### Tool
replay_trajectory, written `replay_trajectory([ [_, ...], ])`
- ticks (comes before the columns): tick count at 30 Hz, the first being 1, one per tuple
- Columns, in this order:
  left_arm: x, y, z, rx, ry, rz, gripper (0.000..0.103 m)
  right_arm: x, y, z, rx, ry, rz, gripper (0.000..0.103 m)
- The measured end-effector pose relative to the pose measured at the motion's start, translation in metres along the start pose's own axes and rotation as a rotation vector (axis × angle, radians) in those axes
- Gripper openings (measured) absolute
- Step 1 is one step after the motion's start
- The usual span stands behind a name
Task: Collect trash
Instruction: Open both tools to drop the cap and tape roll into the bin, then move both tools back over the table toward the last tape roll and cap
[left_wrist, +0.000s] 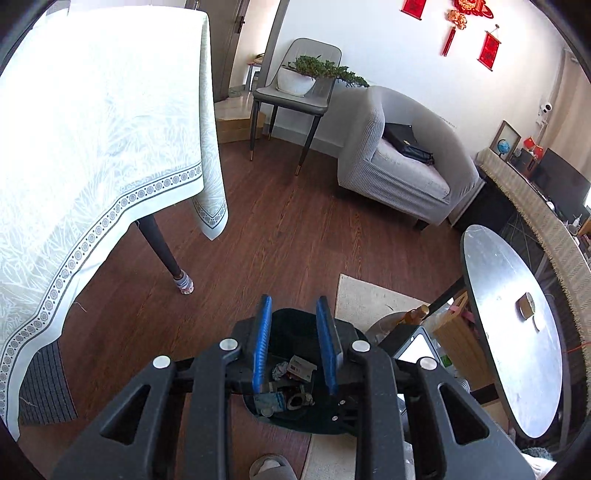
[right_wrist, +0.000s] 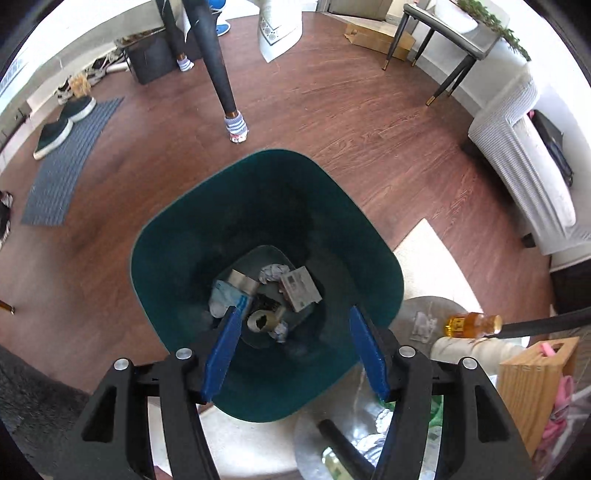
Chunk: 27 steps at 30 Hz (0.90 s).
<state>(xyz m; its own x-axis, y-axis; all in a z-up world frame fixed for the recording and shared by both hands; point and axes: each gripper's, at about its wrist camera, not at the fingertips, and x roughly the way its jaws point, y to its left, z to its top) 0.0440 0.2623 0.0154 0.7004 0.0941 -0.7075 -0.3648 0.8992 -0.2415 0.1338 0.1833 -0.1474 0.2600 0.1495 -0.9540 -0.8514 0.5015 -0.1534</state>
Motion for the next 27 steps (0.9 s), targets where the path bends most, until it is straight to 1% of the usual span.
replay_trajectory([
  [5,-0.006,-0.002,0.002,-0.012,-0.027,0.002,0.028,-0.014,0.004,-0.003,-0.032,-0.024,-0.003,0.062],
  [6,-0.008,-0.004,0.003,-0.01,-0.035,0.009,0.03,-0.018,0.005,-0.003,-0.035,-0.033,-0.002,0.062],
  [7,-0.01,-0.006,0.003,-0.01,-0.042,0.015,0.039,-0.022,0.007,-0.004,-0.039,-0.043,-0.002,0.062],
  [8,-0.011,-0.007,0.004,-0.012,-0.048,0.015,0.044,-0.026,0.008,-0.005,-0.044,-0.051,0.0,0.062],
  [12,-0.016,-0.01,0.006,-0.033,-0.072,0.007,0.045,-0.047,0.012,-0.004,-0.045,-0.095,0.021,0.062],
  [15,-0.02,-0.013,0.009,-0.046,-0.088,0.003,0.049,-0.07,0.004,-0.004,0.004,-0.149,0.068,0.062],
  [17,-0.021,-0.017,0.011,-0.037,-0.095,0.005,0.051,-0.086,-0.004,-0.004,0.044,-0.185,0.105,0.061],
  [19,-0.024,-0.022,0.011,-0.03,-0.11,0.007,0.051,-0.101,-0.012,-0.005,0.065,-0.213,0.126,0.054],
  [24,-0.031,-0.034,0.014,-0.039,-0.154,-0.029,0.058,-0.141,-0.035,-0.011,0.128,-0.304,0.124,0.052],
  [27,-0.028,-0.045,0.013,-0.029,-0.152,-0.045,0.06,-0.16,-0.051,-0.02,0.174,-0.354,0.122,0.051],
])
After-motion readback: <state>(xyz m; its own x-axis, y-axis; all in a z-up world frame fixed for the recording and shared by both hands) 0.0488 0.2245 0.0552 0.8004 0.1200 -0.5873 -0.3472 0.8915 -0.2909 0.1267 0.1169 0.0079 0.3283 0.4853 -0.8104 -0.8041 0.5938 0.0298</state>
